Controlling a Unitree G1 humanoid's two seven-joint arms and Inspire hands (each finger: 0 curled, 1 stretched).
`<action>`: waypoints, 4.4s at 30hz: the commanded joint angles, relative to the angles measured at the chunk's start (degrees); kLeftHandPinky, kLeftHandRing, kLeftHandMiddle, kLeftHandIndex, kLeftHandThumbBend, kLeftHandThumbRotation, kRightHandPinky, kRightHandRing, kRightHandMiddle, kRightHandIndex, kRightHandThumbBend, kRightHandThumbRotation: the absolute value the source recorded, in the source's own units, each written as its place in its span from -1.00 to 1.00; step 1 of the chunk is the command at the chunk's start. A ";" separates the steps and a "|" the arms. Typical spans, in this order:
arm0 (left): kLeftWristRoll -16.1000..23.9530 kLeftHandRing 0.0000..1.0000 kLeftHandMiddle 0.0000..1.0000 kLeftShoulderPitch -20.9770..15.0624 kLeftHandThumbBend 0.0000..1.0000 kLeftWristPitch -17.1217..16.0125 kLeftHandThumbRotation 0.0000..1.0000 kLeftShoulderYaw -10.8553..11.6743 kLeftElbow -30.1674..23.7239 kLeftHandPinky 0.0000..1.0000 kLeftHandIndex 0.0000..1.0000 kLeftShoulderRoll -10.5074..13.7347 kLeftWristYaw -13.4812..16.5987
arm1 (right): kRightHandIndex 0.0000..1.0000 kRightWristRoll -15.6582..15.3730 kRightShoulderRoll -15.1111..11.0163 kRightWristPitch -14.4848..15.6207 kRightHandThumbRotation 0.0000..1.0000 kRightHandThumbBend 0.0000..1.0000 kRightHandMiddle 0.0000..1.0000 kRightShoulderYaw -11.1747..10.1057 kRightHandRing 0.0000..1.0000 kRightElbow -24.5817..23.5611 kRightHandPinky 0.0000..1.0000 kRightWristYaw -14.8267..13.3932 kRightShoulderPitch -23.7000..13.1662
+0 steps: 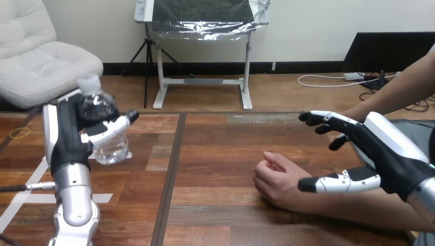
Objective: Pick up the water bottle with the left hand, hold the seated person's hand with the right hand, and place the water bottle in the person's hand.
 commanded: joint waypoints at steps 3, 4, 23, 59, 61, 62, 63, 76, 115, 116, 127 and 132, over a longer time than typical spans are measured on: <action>1.56 -0.26 -0.16 -2.08 0.37 -0.29 -1.00 -0.45 -10.42 -0.41 -0.14 0.64 -1.33 | 0.73 -1.33 -4.14 -1.18 -0.16 1.00 0.70 0.70 0.65 3.22 0.29 0.79 -5.69; 1.53 -0.26 -0.16 -1.97 0.38 -0.17 -1.00 -0.40 -10.90 -0.41 -0.15 0.60 -1.48 | 0.73 -1.43 -4.40 -1.06 -0.17 1.00 0.71 0.76 0.66 3.40 0.32 0.88 -5.75; 0.81 -0.29 -0.18 -1.04 0.37 -0.99 -1.00 0.51 -14.63 -0.41 -0.17 0.50 -3.27 | 0.75 -5.52 -9.71 -3.34 -0.06 1.00 0.77 3.62 0.77 12.02 0.82 2.57 -9.09; -1.05 -0.29 -0.19 -1.04 0.34 -0.85 -1.00 1.20 -15.17 -0.41 -0.17 -0.27 -4.84 | 0.81 -12.55 -10.87 0.15 -0.24 1.00 0.82 11.37 0.81 24.81 0.55 2.58 -13.31; -1.16 -0.29 -0.19 -1.06 0.34 -0.91 -1.00 1.23 -15.10 -0.41 -0.17 -0.28 -4.91 | 0.81 -12.78 -10.71 -0.19 -0.23 1.00 0.82 11.93 0.80 25.86 0.54 2.36 -13.65; -1.18 -0.29 -0.19 -1.06 0.34 -0.92 -1.00 1.23 -15.08 -0.41 -0.17 -0.28 -4.93 | 0.81 -12.82 -10.68 -0.30 -0.21 1.00 0.82 12.10 0.80 26.17 0.53 2.29 -13.76; -1.38 -0.29 -0.19 -1.10 0.34 -1.04 -1.00 1.28 -14.99 -0.41 -0.17 -0.31 -5.02 | 0.81 -12.86 -10.56 -0.25 -0.20 1.00 0.82 12.38 0.80 26.61 0.53 2.37 -13.93; -1.66 -0.30 -0.20 -1.35 0.35 -1.70 -1.00 1.50 -14.33 -0.42 -0.18 -0.22 -5.19 | 0.81 -13.77 -9.56 1.70 -0.15 1.00 0.82 15.15 0.79 28.25 0.48 2.75 -14.81; -2.85 -0.29 -0.19 -1.45 0.32 -1.71 -1.00 2.37 -15.14 -0.41 -0.16 -0.16 -6.08 | 0.71 -14.29 -5.84 11.41 -0.32 1.00 0.70 22.07 0.55 30.39 0.20 5.73 -16.64; -2.82 -0.29 -0.19 -1.46 0.32 -1.72 -1.00 2.41 -15.14 -0.41 -0.16 -0.14 -6.05 | 0.69 -14.35 -5.80 11.67 -0.33 1.00 0.70 22.22 0.54 30.40 0.18 5.85 -16.68; -3.79 -0.27 -0.18 -1.59 0.31 -1.47 -1.00 3.18 -15.50 -0.40 -0.15 -0.52 -6.37 | 0.61 -14.85 -5.79 10.18 -0.24 0.96 0.64 24.73 0.54 32.74 0.30 7.71 -17.97; -3.90 -0.27 -0.17 -1.66 0.30 -1.30 -1.00 3.38 -15.69 -0.39 -0.15 -0.60 -6.50 | 0.59 -14.71 -5.77 10.19 -0.05 0.89 0.61 25.41 0.54 32.90 0.36 8.95 -18.16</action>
